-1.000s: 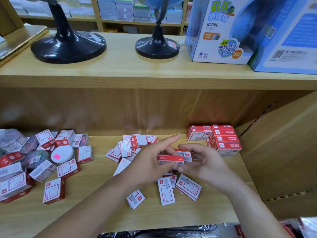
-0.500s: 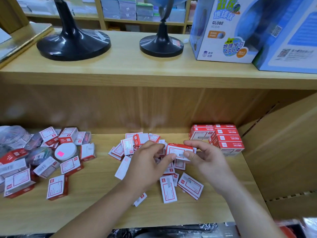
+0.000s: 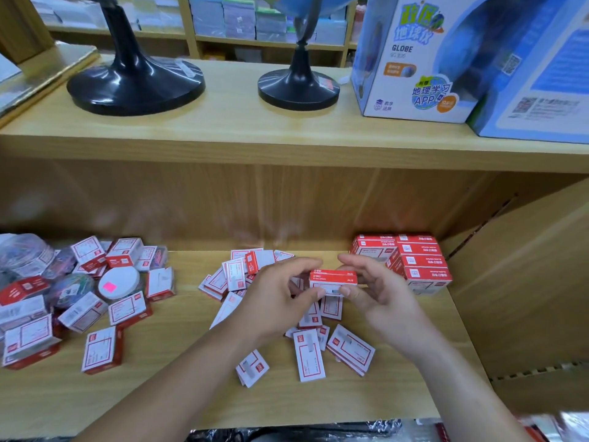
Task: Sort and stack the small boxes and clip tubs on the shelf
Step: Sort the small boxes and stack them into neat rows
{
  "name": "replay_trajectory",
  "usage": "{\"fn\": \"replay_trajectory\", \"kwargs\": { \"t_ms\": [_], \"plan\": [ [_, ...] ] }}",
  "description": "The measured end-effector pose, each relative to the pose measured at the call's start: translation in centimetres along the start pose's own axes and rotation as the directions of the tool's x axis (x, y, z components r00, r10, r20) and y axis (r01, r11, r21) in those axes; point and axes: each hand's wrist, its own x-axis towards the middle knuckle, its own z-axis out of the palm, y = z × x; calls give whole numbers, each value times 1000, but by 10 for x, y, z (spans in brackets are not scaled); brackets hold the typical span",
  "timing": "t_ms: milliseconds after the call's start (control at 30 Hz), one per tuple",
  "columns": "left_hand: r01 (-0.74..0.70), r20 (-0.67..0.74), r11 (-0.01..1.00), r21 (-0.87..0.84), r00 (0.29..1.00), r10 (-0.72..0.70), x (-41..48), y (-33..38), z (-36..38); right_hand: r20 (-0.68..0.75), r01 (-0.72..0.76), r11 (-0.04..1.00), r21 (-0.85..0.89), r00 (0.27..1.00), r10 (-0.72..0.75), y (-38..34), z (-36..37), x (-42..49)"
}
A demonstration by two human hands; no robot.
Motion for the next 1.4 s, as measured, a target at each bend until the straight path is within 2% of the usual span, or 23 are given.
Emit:
{"fn": "replay_trajectory", "kwargs": {
  "t_ms": [100, 233, 300, 500, 633, 700, 800, 900, 1033, 1167, 1233, 1333, 1400],
  "plan": [
    [-82, -8, 980, 180, 996, 84, 9, 6, -2, -51, -20, 1000, 16, 998, 21, 3, -2, 5],
    [-11, -72, 922, 388, 997, 42, 40, 6, 6, -269, -96, 992, -83, 961, 71, 19, -9, 16],
    [-4, -78, 880, 474, 996, 46, 59, 1, 15, -298, -131, 982, -135, 951, 86, 29, -12, 23],
    [-48, -82, 820, 571, 990, 115, 85, -18, 40, -263, -164, 967, -193, 958, 110, 55, -21, 31],
    [-32, -123, 845, 534, 986, 114, 78, -37, 43, -254, -159, 963, -218, 962, 101, 64, -22, 32],
    [-37, -146, 770, 637, 975, 167, 78, -41, 42, -266, -164, 958, -234, 959, 100, 67, -23, 33],
    [-29, -129, 564, 825, 962, 239, 82, -40, 42, -240, -159, 949, -272, 966, 93, 68, -22, 32],
    [-10, -123, 495, 869, 964, 236, 84, -38, 44, -216, -140, 943, -301, 974, 75, 66, -19, 29],
    [54, -156, 498, 865, 974, 165, 85, -30, 51, -204, -114, 937, -331, 978, 47, 69, -19, 26],
    [109, -194, 569, 815, 977, 91, 83, -28, 53, -174, -115, 932, -343, 983, 57, 71, -15, 22],
    [82, -185, 631, 771, 978, 99, 83, -26, 50, -166, -149, 920, -363, 982, 93, 71, -12, 21],
    [-26, -150, 777, 629, 977, 154, 75, -26, 25, -138, -218, 877, -427, 975, 175, 68, -7, 19],
    [-87, -102, 764, 640, 975, 197, 60, -32, 7, -110, -262, 850, -457, 965, 239, 64, -4, 20]
  ]
}}
